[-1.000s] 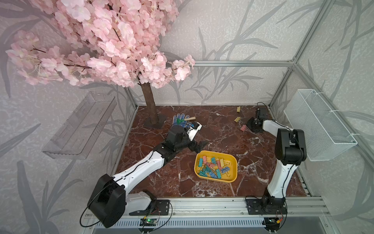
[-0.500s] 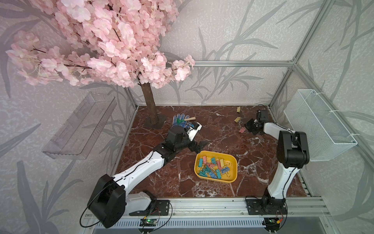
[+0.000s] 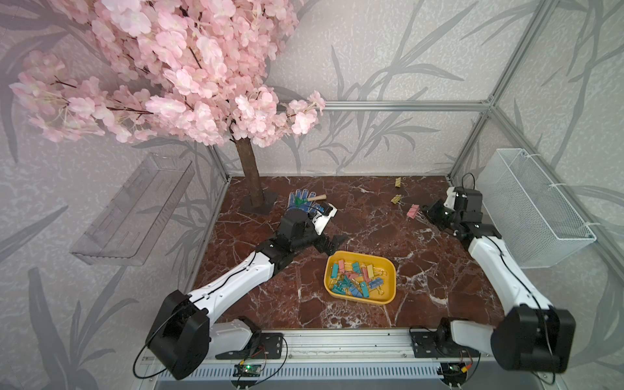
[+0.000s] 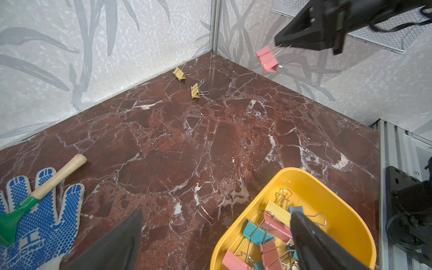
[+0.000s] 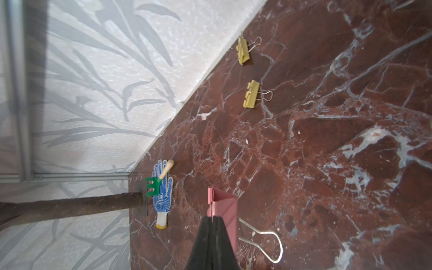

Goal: Put the binder clips in the storage box
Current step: Pick up the binder clip at the center of the board, then place the binder clip in the storage box.

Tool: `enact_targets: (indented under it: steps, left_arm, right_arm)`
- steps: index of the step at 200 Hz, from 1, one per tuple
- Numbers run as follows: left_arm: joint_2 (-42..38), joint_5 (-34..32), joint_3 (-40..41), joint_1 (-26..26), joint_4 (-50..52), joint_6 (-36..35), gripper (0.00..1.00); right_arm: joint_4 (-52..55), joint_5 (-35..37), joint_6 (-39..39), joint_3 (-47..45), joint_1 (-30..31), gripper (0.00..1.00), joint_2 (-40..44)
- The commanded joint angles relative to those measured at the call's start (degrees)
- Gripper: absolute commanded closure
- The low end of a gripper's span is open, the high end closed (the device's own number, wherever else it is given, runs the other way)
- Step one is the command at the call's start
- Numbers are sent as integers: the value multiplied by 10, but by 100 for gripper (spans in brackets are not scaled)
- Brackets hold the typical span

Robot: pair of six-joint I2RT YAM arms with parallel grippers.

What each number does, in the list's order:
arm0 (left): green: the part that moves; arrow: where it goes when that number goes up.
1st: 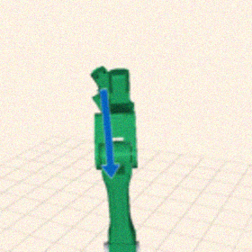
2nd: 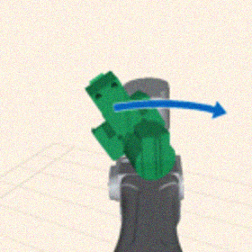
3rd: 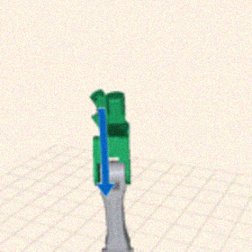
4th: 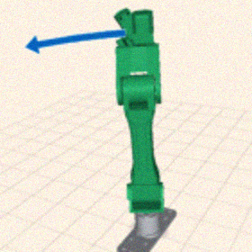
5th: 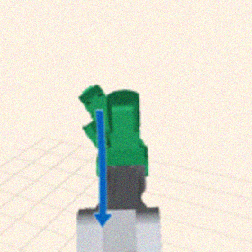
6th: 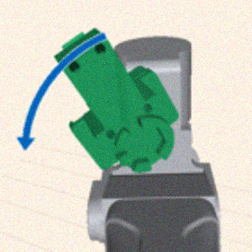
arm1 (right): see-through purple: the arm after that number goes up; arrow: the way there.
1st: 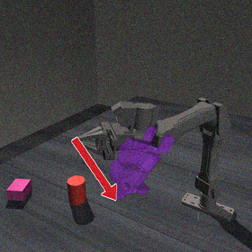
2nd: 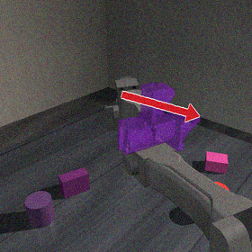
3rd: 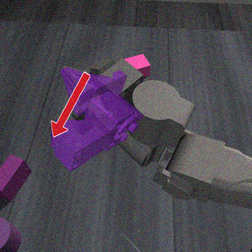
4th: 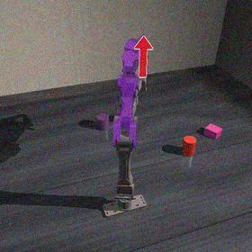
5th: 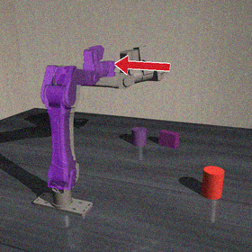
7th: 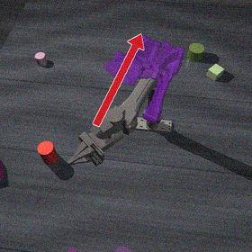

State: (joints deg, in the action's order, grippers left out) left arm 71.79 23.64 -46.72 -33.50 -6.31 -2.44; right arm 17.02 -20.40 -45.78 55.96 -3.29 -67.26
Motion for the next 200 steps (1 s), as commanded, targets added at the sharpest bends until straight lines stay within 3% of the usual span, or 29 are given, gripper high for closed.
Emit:
enact_targets:
  steps: [1,23,56,84,109,147,200]
  left_arm:
    - [-4,4,3,-3,-8,2,0]
    - [-3,4,4,-4,-9,2,0]
    - [0,3,3,-5,-8,2,0]
    - [0,2,3,-5,-9,2,0]
    - [1,0,5,-6,-8,0,0]
    - [4,-6,4,-7,-4,-5,0]
    - [5,-9,4,-7,-3,-8,0]
  right_arm:
    - [112,-27,45,-6,24,100,81]
    - [205,11,74,2,94,100,151]
    - [322,112,67,4,255,100,184]
    - [371,229,62,8,386,100,157]
    - [381,292,79,27,457,100,81]
    - [342,333,100,38,489,100,-37]
    - [232,306,107,30,490,100,-155]
